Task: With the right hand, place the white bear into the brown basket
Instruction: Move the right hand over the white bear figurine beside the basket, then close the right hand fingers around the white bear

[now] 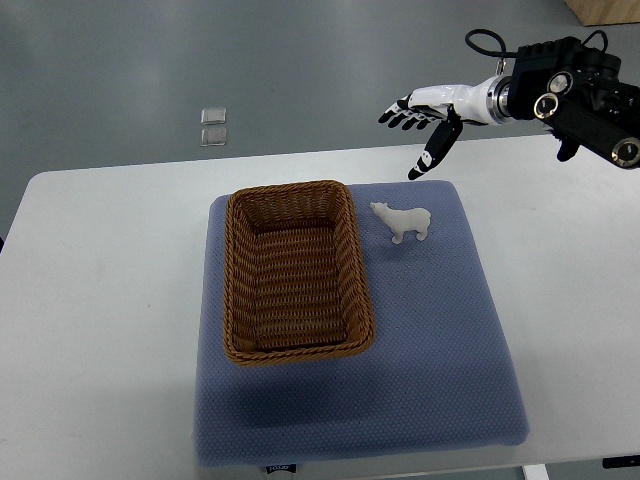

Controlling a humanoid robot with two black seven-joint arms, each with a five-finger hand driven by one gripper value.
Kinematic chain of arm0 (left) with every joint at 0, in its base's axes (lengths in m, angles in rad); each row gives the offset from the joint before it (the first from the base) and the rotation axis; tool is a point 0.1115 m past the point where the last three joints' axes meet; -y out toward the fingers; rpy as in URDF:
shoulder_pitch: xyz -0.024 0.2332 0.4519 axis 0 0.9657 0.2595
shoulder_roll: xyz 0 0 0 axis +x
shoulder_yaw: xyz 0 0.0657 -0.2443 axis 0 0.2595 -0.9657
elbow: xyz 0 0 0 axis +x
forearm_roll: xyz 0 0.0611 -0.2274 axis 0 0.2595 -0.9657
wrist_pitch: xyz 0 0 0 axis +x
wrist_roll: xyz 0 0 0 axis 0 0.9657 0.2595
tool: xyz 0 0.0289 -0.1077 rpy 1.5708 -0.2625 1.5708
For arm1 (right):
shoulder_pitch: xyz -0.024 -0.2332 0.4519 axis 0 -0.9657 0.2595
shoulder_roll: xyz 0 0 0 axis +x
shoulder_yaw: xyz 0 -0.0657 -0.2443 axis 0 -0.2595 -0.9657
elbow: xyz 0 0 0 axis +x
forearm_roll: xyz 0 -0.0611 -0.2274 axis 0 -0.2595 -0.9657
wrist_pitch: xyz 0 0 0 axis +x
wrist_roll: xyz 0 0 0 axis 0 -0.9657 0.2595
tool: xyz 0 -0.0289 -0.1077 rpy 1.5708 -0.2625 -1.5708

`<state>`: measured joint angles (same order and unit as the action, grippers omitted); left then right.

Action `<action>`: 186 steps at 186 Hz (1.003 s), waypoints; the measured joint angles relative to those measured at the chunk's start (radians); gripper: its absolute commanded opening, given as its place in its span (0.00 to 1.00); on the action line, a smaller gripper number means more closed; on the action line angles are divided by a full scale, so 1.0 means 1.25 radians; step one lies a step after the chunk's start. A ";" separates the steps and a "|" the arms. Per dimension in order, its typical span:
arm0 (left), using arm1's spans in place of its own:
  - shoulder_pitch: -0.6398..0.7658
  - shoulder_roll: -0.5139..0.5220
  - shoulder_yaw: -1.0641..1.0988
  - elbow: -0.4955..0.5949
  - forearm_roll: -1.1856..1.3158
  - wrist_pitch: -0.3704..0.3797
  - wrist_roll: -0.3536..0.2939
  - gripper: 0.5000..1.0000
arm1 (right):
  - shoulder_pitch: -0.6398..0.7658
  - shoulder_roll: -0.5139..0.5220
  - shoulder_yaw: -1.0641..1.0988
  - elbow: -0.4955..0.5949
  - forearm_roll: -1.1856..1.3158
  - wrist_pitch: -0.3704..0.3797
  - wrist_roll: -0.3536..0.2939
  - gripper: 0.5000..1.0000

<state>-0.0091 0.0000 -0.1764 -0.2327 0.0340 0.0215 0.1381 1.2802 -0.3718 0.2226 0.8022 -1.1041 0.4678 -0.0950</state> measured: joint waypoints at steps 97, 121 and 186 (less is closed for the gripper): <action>0.000 0.000 0.002 0.001 0.000 0.000 0.000 1.00 | -0.076 0.058 -0.042 0.002 -0.019 -0.074 -0.027 0.83; 0.000 0.000 0.002 0.000 0.000 0.000 0.000 1.00 | -0.103 0.062 -0.042 0.002 -0.020 -0.106 -0.027 0.83; 0.000 0.000 0.001 0.000 0.000 0.000 0.000 1.00 | -0.143 0.091 -0.043 -0.005 -0.033 -0.148 -0.026 0.80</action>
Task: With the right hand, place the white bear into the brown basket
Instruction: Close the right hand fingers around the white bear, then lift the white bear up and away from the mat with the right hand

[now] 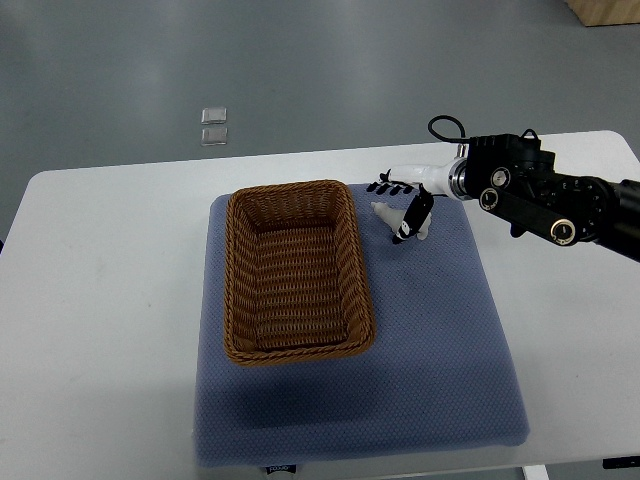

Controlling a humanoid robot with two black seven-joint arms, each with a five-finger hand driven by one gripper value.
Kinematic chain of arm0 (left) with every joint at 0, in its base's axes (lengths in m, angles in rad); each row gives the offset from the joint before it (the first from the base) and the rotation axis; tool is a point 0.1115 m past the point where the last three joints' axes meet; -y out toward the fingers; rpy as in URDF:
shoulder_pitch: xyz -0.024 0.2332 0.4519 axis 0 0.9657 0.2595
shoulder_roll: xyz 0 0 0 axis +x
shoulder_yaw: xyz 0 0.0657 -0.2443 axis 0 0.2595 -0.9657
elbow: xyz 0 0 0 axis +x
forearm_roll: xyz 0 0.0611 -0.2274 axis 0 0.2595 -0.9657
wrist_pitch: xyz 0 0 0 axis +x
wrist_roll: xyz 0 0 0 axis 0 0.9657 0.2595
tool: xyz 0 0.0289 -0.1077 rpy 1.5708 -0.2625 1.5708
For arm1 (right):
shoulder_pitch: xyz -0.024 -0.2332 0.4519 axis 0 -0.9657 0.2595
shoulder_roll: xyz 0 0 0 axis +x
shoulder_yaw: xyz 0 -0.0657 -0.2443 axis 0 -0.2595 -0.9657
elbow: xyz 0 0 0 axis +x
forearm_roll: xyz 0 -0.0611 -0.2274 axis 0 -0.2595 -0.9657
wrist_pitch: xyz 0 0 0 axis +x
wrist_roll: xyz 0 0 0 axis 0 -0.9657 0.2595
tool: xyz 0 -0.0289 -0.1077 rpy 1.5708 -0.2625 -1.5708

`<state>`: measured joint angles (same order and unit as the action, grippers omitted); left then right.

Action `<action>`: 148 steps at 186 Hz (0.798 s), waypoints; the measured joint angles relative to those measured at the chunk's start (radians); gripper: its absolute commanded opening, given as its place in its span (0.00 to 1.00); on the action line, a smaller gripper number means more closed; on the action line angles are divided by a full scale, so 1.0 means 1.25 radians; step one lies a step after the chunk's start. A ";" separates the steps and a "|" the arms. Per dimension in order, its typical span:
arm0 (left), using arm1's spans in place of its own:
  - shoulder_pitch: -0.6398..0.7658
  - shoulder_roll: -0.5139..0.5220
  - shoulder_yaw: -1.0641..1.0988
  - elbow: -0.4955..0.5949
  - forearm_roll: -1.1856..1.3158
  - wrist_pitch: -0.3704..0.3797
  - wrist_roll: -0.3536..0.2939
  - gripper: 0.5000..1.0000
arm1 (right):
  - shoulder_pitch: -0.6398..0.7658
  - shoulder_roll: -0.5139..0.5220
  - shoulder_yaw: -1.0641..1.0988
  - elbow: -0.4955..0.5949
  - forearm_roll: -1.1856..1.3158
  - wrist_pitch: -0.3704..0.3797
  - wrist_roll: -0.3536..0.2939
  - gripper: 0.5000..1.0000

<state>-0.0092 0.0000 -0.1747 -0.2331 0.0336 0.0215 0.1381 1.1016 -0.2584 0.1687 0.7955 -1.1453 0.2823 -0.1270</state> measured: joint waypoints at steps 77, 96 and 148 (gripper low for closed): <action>0.000 0.000 0.000 0.001 0.000 0.000 0.000 1.00 | -0.015 0.002 -0.003 -0.002 -0.034 -0.016 0.009 0.23; 0.000 0.000 0.000 0.001 0.000 0.000 0.000 1.00 | -0.019 0.002 -0.006 -0.003 -0.041 -0.016 0.011 0.16; 0.000 0.000 0.000 0.002 0.000 0.000 0.000 1.00 | -0.002 -0.014 -0.002 -0.002 -0.050 -0.008 0.019 0.00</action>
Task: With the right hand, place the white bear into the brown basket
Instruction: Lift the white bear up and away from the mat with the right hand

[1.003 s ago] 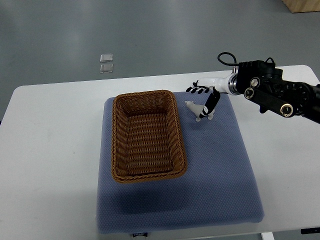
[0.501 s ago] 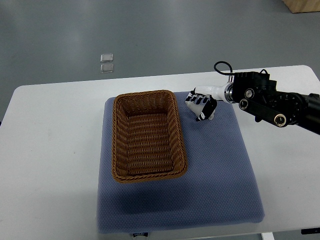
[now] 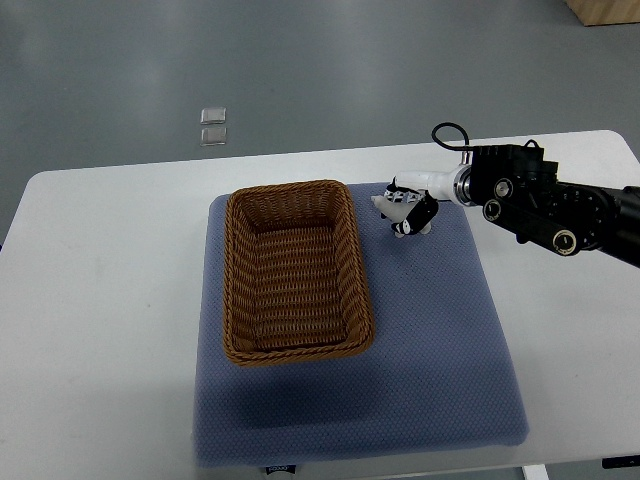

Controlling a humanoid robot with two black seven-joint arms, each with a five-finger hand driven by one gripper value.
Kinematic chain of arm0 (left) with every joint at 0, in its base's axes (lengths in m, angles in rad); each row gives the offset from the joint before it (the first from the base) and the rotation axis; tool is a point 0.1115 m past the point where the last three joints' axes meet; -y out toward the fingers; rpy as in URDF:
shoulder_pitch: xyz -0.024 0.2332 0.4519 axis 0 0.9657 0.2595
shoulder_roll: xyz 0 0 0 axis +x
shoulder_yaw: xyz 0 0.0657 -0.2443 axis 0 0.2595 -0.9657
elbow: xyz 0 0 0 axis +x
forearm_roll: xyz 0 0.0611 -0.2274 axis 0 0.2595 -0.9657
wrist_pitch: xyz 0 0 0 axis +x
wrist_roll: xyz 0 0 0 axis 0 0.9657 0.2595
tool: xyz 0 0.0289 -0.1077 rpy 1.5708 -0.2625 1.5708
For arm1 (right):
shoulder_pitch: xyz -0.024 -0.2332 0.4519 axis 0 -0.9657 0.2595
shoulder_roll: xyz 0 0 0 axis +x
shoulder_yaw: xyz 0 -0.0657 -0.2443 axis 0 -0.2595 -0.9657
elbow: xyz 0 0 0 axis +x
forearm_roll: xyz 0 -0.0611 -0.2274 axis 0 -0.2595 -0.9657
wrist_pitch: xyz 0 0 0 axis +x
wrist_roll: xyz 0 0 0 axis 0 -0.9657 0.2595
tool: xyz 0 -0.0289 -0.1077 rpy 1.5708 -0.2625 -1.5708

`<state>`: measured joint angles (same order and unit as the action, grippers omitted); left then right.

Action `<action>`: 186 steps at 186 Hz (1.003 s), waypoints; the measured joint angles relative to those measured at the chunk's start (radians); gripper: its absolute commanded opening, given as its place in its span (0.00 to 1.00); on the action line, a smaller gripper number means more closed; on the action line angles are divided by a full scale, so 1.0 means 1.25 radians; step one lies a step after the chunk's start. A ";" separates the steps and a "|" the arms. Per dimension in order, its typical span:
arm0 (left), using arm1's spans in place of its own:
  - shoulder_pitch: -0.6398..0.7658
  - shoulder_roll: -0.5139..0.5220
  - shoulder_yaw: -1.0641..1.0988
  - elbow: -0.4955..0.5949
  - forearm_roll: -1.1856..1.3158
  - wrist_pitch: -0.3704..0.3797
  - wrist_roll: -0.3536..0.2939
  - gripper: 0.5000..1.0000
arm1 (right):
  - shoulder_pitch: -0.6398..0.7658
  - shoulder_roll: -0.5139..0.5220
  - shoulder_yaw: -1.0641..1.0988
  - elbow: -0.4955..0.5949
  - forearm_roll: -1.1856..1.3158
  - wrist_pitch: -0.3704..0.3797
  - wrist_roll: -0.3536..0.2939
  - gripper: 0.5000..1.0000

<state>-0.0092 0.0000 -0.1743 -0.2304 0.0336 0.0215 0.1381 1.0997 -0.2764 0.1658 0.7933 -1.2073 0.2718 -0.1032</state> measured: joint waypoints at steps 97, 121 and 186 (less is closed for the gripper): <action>0.000 0.000 0.000 -0.001 0.000 0.000 0.000 1.00 | 0.238 -0.188 0.008 0.209 0.105 0.126 -0.003 0.00; 0.000 0.000 0.001 -0.001 0.000 0.000 0.000 1.00 | 0.293 -0.227 0.007 0.269 0.144 0.147 -0.005 0.00; 0.000 0.000 0.003 0.000 0.000 0.000 0.000 1.00 | 0.278 -0.133 -0.001 0.288 0.172 0.093 0.010 0.01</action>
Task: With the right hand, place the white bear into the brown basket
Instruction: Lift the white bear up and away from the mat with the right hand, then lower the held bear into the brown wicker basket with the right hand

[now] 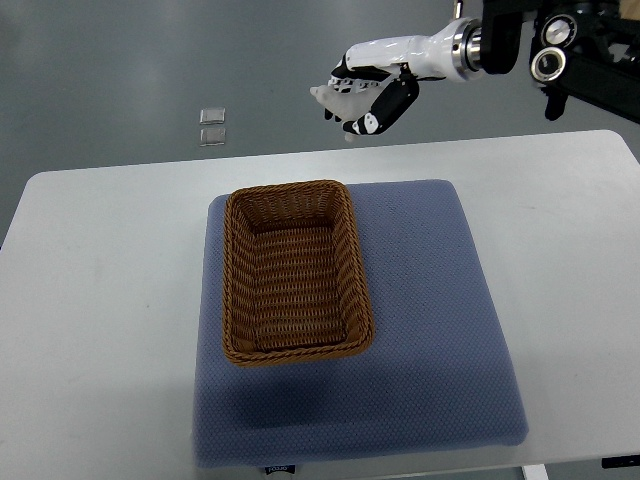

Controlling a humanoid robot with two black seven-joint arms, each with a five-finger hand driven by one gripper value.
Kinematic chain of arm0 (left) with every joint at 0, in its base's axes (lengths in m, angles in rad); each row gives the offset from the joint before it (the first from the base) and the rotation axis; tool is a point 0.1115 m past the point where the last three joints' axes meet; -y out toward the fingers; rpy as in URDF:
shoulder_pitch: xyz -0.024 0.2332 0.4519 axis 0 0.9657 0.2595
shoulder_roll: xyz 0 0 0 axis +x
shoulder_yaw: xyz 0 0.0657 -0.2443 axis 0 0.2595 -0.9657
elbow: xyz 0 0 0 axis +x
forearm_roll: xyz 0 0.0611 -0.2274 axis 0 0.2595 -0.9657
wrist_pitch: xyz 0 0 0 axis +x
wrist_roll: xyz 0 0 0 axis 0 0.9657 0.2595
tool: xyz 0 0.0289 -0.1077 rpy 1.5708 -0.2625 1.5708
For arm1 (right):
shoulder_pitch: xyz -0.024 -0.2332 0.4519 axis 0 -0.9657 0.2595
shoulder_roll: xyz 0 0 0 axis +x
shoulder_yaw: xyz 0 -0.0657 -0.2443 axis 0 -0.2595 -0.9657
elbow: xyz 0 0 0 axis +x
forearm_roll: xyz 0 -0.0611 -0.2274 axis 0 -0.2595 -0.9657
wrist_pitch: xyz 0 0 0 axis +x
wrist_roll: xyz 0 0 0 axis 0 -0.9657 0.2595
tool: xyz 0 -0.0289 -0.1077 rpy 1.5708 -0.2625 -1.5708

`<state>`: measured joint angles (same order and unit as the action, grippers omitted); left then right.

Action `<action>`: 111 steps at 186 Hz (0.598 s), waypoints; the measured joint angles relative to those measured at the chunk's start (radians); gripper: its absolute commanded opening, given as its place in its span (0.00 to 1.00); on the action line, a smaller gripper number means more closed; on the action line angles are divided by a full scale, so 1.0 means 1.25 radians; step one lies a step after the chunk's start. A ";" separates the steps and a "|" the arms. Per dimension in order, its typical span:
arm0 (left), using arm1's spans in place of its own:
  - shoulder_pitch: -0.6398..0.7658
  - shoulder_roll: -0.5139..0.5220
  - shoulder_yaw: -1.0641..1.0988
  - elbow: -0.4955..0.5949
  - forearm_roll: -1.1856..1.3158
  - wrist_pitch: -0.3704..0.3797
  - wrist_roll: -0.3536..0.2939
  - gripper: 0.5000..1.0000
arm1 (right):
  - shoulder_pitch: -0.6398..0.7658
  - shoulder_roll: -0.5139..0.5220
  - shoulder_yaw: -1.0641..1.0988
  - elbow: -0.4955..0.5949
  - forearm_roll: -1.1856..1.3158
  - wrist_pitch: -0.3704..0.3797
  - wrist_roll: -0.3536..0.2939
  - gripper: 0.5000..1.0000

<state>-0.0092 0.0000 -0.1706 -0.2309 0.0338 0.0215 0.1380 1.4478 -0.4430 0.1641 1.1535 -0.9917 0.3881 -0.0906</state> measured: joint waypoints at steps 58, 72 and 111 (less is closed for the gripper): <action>0.000 0.000 0.000 0.006 0.000 0.000 0.000 1.00 | -0.096 0.199 -0.023 -0.102 -0.008 -0.084 0.009 0.04; 0.000 0.000 0.001 0.006 0.000 0.000 0.000 1.00 | -0.112 0.226 -0.031 -0.115 -0.010 -0.093 0.009 0.06; 0.000 0.000 0.002 0.005 0.000 0.000 0.000 1.00 | -0.157 0.276 -0.034 -0.137 -0.011 -0.106 0.010 0.07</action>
<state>-0.0092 0.0000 -0.1687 -0.2248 0.0338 0.0218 0.1381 1.2512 -0.0979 0.1213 0.9829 -1.0057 0.2561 -0.0787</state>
